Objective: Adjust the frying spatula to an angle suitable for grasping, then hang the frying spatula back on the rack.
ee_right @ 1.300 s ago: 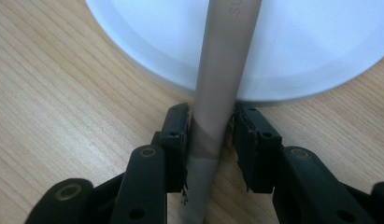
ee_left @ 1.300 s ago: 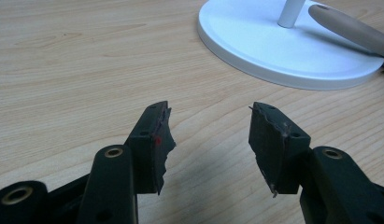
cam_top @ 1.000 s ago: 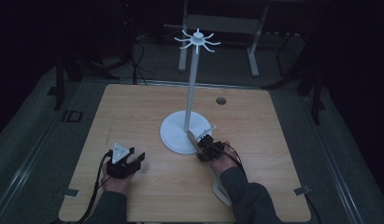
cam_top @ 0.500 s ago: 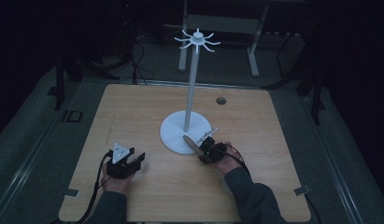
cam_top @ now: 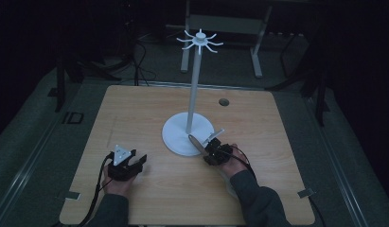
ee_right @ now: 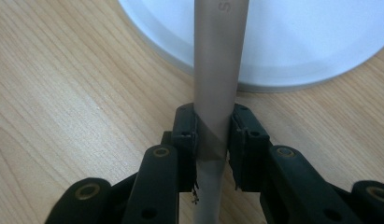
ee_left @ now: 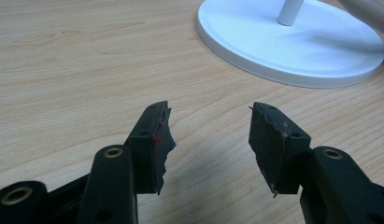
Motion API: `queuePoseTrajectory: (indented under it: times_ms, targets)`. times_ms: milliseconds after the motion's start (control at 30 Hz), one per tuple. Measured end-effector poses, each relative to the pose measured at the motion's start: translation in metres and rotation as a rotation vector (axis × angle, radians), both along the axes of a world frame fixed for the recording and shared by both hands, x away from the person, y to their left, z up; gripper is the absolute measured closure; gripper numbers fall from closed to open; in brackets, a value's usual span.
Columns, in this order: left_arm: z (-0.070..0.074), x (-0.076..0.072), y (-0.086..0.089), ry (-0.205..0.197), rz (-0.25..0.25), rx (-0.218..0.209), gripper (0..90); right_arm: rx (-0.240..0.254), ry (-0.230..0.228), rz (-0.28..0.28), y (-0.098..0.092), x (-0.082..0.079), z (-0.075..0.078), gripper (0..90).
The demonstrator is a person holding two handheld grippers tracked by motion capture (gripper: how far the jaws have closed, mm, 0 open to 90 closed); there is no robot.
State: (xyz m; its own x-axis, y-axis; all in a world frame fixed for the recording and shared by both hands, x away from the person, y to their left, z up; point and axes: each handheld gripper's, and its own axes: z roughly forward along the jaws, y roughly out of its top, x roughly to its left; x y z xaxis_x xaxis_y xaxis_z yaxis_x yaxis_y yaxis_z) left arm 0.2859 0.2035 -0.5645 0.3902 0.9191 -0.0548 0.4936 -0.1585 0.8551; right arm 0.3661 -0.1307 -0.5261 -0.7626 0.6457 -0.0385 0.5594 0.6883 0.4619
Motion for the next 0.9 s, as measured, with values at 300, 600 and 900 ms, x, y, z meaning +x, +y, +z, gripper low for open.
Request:
queuePoseTrajectory:
  times_ms: [300, 600, 900]
  targets:
    - [0.0, 0.0, 0.0, 0.002, 0.002, -0.001, 48.2, 0.01, -0.043, -0.001, -0.005, -0.003, 0.003, 73.9]
    - [0.0, 0.0, 0.0, -0.001, 0.0, 0.0, 48.1, 0.03, -0.061, 0.0, -0.007, -0.006, 0.006, 73.9]
    - [0.0, 0.0, -0.001, -0.001, 0.0, 0.002, 48.0, 0.064, -0.09, -0.012, -0.011, -0.009, 0.014, 74.0]
